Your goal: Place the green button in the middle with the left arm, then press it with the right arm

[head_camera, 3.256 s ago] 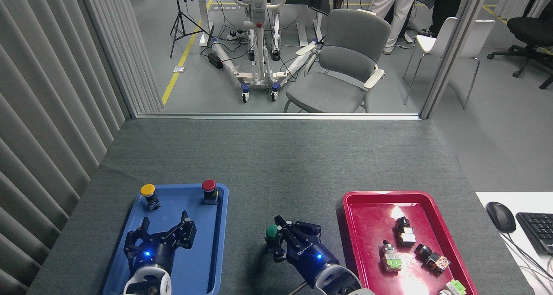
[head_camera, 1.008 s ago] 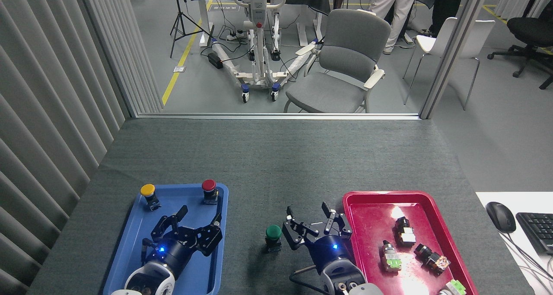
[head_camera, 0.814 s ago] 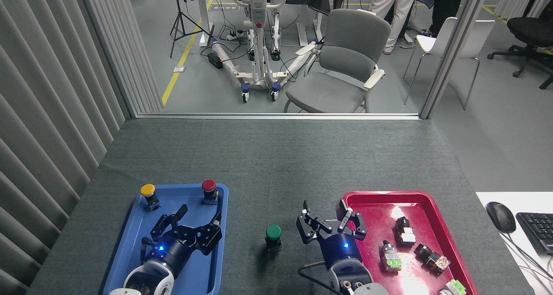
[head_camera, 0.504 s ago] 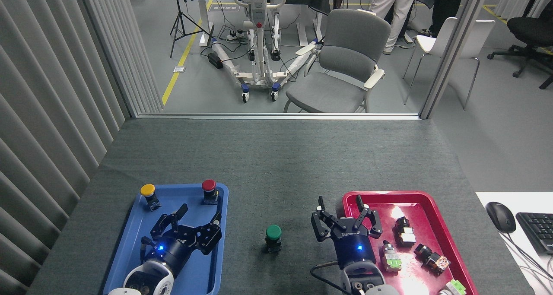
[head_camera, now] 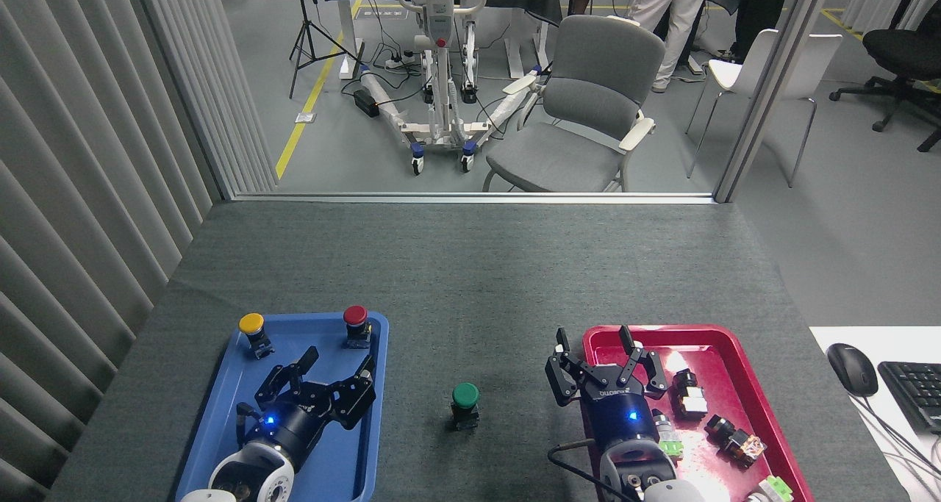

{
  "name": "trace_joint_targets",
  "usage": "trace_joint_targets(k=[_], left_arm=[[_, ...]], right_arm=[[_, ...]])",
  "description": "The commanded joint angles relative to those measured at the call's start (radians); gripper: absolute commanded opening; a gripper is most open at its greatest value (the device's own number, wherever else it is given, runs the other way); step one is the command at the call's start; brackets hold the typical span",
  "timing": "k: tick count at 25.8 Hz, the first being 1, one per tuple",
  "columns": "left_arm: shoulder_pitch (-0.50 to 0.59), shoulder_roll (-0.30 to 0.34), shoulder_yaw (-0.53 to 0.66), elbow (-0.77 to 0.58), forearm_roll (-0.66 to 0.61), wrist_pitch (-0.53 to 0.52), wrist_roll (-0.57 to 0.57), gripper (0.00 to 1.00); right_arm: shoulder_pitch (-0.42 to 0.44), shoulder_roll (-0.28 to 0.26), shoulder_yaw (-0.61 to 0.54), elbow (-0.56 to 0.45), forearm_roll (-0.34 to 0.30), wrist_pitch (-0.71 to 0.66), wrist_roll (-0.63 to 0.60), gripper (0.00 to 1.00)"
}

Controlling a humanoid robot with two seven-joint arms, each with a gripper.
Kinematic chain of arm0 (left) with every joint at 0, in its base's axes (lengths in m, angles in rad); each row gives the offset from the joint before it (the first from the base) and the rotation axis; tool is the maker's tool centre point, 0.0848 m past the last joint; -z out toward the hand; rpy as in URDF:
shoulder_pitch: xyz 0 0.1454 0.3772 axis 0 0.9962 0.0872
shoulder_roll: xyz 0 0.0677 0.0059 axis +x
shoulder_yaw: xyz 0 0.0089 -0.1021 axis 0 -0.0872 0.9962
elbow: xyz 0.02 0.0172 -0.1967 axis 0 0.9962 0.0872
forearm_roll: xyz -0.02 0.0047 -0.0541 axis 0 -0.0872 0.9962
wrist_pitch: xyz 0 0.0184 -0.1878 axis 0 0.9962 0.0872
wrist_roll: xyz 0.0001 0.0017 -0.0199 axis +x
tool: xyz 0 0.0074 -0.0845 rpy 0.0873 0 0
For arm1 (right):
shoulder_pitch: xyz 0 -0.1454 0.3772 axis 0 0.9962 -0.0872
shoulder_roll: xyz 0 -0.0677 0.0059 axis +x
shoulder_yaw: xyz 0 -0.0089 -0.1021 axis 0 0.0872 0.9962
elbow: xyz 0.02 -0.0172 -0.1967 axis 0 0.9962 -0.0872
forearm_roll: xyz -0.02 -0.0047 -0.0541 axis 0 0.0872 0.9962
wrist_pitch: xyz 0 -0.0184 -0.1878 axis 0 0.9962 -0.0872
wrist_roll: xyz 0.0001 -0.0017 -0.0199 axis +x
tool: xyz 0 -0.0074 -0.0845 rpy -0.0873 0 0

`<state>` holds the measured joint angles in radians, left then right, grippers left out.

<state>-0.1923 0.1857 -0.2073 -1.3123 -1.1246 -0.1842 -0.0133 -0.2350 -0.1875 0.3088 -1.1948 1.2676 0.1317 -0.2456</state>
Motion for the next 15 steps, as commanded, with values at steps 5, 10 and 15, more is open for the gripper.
trace_joint_targets(k=[5, 10, 15], left_arm=[[0.007, 0.000, -0.001, 0.005, 0.002, 0.011, 0.001, 1.00], [0.013, -0.002, -0.006, 0.007, 0.000, 0.000, 0.015, 1.00], [0.017, -0.003, -0.004, 0.001, 0.003, 0.000, 0.009, 1.00]], right_arm=[[0.020, -0.018, -0.020, -0.032, -0.001, -0.001, 0.103, 0.99], [0.043, -0.018, -0.045, -0.045, 0.001, 0.028, 0.104, 0.99], [0.054, -0.016, -0.045, -0.052, 0.007, 0.031, 0.101, 0.99]])
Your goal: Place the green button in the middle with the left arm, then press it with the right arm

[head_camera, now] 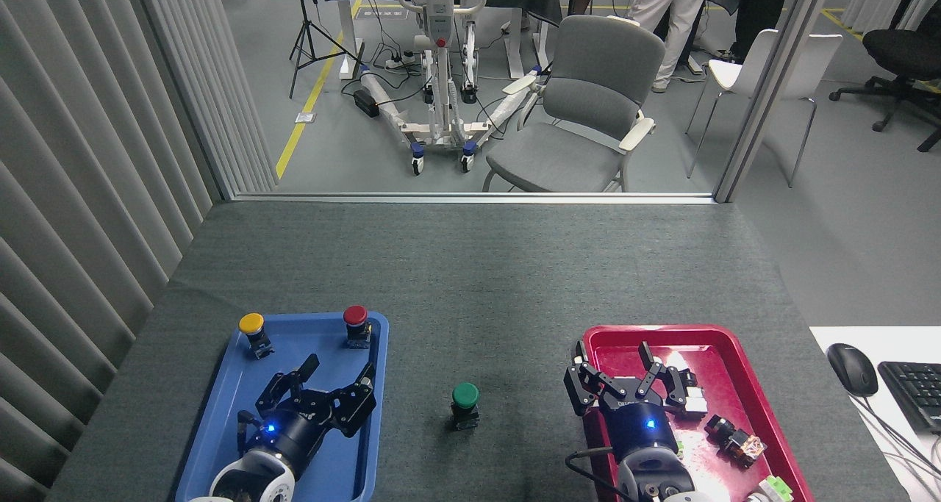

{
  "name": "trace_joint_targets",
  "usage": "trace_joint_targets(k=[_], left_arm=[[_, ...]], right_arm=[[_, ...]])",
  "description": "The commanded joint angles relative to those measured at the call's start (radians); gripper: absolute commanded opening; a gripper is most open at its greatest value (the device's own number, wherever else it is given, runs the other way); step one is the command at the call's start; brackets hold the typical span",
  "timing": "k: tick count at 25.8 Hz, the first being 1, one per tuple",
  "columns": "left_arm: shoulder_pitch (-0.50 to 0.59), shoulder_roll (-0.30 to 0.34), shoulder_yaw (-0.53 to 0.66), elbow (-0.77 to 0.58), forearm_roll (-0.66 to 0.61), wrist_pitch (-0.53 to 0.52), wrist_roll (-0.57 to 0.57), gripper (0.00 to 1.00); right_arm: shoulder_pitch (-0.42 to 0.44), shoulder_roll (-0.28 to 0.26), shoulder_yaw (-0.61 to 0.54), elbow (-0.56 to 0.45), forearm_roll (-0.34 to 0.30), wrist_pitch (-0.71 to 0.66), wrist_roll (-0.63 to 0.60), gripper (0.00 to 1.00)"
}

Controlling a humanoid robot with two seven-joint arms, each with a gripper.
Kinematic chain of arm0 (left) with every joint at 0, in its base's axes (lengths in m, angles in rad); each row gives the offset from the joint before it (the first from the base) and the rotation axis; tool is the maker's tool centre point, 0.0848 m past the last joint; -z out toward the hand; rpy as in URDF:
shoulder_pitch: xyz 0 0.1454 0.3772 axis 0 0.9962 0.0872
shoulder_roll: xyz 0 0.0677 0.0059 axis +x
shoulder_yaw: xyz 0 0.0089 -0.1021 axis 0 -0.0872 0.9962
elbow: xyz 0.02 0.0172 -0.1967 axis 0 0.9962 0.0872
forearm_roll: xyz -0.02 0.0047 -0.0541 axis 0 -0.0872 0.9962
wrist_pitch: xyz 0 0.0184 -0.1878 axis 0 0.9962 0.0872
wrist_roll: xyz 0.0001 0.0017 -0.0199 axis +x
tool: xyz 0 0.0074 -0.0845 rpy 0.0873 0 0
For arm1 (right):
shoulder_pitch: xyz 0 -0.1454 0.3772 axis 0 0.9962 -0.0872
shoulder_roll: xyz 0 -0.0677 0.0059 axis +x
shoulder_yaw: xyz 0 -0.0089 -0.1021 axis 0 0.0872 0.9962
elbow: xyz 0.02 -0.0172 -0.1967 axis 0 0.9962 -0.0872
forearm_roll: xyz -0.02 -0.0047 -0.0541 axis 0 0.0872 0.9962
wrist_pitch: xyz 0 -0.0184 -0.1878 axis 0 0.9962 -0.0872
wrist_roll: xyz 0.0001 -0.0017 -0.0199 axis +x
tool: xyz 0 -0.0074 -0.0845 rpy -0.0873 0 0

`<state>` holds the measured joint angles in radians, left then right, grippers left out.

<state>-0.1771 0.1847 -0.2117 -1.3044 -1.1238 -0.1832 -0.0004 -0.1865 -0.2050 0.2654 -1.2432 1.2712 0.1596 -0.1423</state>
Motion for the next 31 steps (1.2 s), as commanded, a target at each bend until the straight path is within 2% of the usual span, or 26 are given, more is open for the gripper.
trace_joint_targets(k=[1, 23, 26, 31], left_arm=[[0.002, -0.002, 0.002, -0.009, 0.004, -0.001, -0.004, 1.00], [0.019, 0.002, 0.003, -0.009, 0.004, -0.005, 0.005, 1.00], [0.019, 0.025, 0.003, -0.009, 0.004, -0.041, 0.003, 1.00], [0.021, 0.021, 0.005, -0.021, 0.007, -0.087, 0.005, 1.00]], right_arm=[[0.006, 0.001, -0.002, -0.004, 0.003, 0.003, -0.002, 0.98], [0.004, 0.006, -0.003, -0.005, 0.003, 0.018, -0.016, 0.96], [0.007, 0.004, -0.003, -0.021, 0.003, 0.021, -0.016, 0.96], [0.006, 0.004, -0.008, -0.021, 0.000, 0.021, -0.014, 0.96]])
